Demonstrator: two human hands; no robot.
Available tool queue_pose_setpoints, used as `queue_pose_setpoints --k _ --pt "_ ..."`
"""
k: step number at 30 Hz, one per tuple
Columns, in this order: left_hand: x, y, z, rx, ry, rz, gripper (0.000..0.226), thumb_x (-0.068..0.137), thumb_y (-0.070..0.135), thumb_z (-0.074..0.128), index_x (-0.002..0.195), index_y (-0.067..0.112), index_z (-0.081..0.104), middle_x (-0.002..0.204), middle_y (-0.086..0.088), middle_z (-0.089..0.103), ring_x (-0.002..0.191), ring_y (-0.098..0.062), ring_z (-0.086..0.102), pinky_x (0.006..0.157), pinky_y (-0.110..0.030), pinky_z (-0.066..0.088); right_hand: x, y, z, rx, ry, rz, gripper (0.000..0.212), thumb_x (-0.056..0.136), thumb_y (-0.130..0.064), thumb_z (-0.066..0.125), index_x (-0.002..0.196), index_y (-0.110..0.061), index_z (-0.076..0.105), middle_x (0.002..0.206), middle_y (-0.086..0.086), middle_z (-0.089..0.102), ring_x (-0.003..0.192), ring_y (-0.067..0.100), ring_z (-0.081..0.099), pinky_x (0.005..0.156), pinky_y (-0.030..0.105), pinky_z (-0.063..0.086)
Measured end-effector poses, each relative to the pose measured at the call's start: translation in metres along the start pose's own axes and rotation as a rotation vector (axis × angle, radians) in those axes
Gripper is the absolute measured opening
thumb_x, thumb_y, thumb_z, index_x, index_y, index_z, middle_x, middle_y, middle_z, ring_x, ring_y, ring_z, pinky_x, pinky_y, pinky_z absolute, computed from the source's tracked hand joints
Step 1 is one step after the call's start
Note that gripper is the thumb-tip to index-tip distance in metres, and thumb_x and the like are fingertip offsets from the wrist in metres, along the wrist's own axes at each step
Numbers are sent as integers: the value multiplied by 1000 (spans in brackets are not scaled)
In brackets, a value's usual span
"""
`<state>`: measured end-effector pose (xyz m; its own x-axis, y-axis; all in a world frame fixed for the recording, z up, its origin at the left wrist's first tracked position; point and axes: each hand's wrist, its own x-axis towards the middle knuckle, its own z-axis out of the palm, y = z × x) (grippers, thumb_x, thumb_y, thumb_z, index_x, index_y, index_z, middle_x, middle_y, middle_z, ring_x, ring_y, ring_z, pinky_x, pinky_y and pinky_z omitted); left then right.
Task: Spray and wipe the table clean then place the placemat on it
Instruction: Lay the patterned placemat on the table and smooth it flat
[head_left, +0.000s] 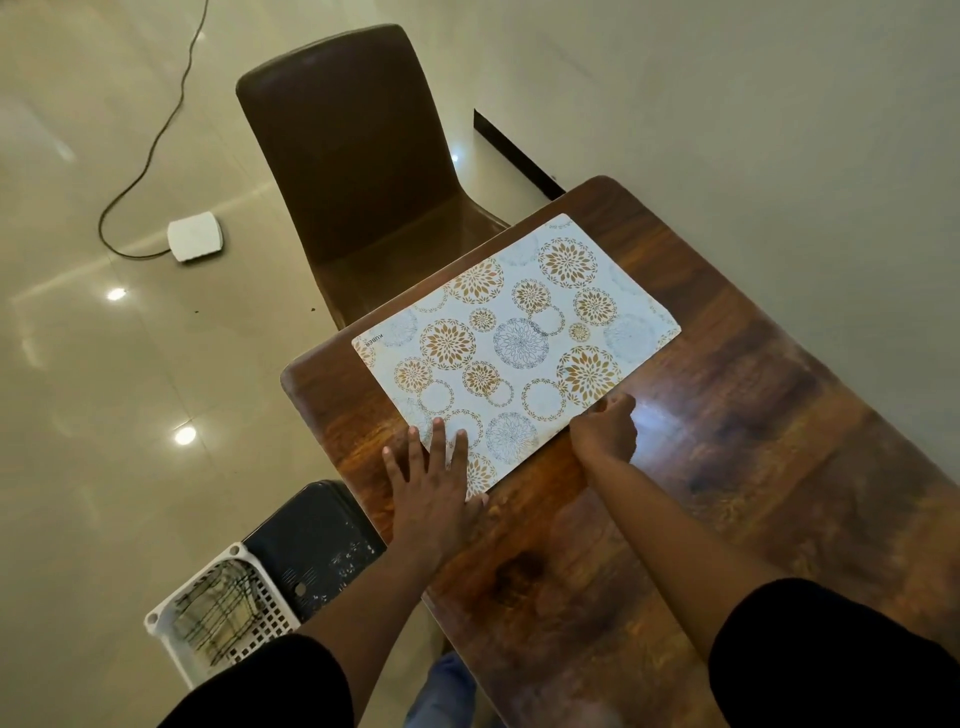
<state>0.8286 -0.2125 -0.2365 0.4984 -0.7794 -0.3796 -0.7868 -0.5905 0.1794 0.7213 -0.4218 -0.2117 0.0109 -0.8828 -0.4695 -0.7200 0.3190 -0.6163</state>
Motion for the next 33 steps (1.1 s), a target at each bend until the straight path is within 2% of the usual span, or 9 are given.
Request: queue_pose_setpoints --k 2,6,10,15,21,27,33 --pt "0 -1 1 16 -12 9 94 103 74 32 171 24 -11 175 -14 -26 160 -46 -24 123 -72 -16 5 7 -10 -202 19 -158 62 88 -15 69 143 -17 40 138 14 48 115 36 57 80 38 49" --pt "3 -7 7 50 8 48 106 93 85 20 171 19 -5 175 -18 -22 160 -43 -23 124 -70 -16 25 18 -27 -637 -54 -441 82 85 -30 73 155 -22 32 163 11 23 145 38 27 106 52 42" --pt "5 -8 8 41 -23 54 111 96 81 39 169 20 -17 171 -17 -33 158 -39 -31 126 -67 -17 50 16 -41 -788 -207 -529 97 87 -52 71 163 -28 16 172 2 6 155 36 11 115 59 32" --pt "3 -6 8 16 -10 52 113 97 78 46 169 17 -16 171 -17 -32 158 -39 -30 127 -64 -17 68 11 -55 -940 -288 -574 107 85 -73 63 165 -28 7 173 -1 -3 155 36 5 115 57 32" --pt "5 -5 3 1 -22 43 115 95 79 48 168 19 -19 171 -16 -34 159 -38 -31 126 -63 -20 67 9 -55 -955 -305 -574 109 85 -74 62 165 -28 5 173 -1 -6 155 37 4 117 57 33" --pt "7 -1 -3 23 -72 20 119 94 78 50 167 19 -22 171 -16 -35 159 -38 -30 128 -64 -15 67 0 -55 -1006 -312 -572 112 83 -76 63 165 -29 3 173 -1 -6 154 39 9 114 58 34" --pt "8 -3 -3 -14 -79 6 121 93 80 51 166 22 -26 169 -11 -38 159 -36 -31 125 -64 -19 65 -4 -55 -1058 -290 -576 113 82 -76 64 165 -27 6 173 3 -1 152 41 15 113 57 34"
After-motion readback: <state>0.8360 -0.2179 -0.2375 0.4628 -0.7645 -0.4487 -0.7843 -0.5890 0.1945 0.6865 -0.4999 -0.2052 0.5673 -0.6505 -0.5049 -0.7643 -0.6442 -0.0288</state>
